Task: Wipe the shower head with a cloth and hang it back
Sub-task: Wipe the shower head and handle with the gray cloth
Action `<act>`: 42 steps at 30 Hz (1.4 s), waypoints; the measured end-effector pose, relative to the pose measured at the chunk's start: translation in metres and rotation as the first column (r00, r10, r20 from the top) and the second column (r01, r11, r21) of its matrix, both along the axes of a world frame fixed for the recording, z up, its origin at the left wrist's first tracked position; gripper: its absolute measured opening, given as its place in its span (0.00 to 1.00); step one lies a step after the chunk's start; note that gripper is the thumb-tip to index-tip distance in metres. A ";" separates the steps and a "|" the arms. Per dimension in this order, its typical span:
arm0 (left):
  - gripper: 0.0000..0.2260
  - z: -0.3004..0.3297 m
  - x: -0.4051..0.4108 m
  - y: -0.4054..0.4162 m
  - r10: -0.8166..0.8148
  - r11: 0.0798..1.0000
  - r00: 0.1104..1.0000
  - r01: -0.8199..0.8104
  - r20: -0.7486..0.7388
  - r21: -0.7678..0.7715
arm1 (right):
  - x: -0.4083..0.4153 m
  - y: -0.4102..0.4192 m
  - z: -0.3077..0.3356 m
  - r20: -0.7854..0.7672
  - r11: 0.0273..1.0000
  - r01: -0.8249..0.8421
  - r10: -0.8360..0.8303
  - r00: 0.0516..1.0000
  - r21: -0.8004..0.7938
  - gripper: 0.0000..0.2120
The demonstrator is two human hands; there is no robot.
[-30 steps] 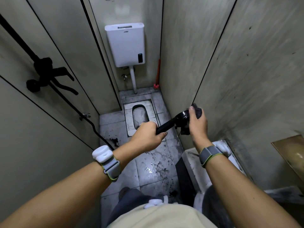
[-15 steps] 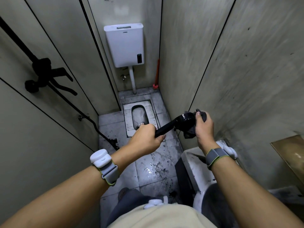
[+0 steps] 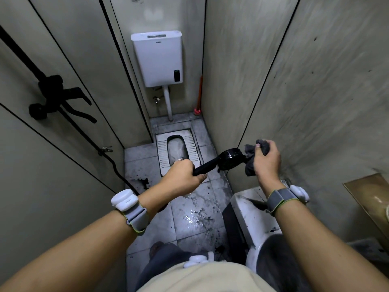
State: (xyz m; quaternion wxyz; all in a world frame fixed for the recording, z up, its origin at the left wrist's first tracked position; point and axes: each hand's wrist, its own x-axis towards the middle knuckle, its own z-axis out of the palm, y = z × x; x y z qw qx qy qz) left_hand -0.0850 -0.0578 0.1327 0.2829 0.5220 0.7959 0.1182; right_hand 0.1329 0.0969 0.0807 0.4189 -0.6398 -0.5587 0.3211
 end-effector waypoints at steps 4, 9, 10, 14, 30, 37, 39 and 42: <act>0.20 -0.003 0.001 -0.002 -0.014 1.000 1.000 0.013 0.018 0.002 | -0.005 -0.002 0.008 -0.045 1.000 -0.019 0.019 0.999 0.008 0.08; 0.18 -0.004 0.001 -0.005 -0.070 0.996 0.998 0.069 0.007 0.052 | -0.006 -0.005 0.017 -0.123 0.998 -0.039 0.044 0.991 0.043 0.07; 0.18 -0.005 0.000 -0.006 -0.078 0.995 0.997 0.078 -0.001 0.064 | -0.006 -0.006 0.019 -0.132 0.998 -0.036 0.043 0.990 0.060 0.07; 0.20 -0.010 -0.002 -0.011 -0.068 0.993 0.997 0.066 0.020 0.096 | -0.006 -0.008 0.029 -0.202 0.994 0.016 0.006 0.979 0.109 0.15; 0.14 -0.024 -0.006 -0.027 0.004 0.996 0.975 -0.024 0.221 0.089 | -0.013 -0.015 0.039 -0.187 0.991 -0.039 0.063 0.980 0.130 0.18; 0.16 -0.019 0.000 -0.028 -0.075 0.996 0.937 0.087 0.341 -0.020 | -0.018 -0.012 0.037 -0.202 0.989 -0.046 0.074 0.977 0.137 0.15; 0.16 -0.017 0.003 -0.028 -0.086 0.994 0.934 0.105 0.348 -0.037 | -0.018 -0.013 0.034 -0.209 0.987 -0.062 0.093 0.974 0.148 0.17; 0.17 -0.016 0.007 -0.029 -0.077 0.991 0.920 0.113 0.385 -0.072 | -0.016 -0.015 0.032 -0.202 0.984 -0.073 0.106 0.974 0.160 0.16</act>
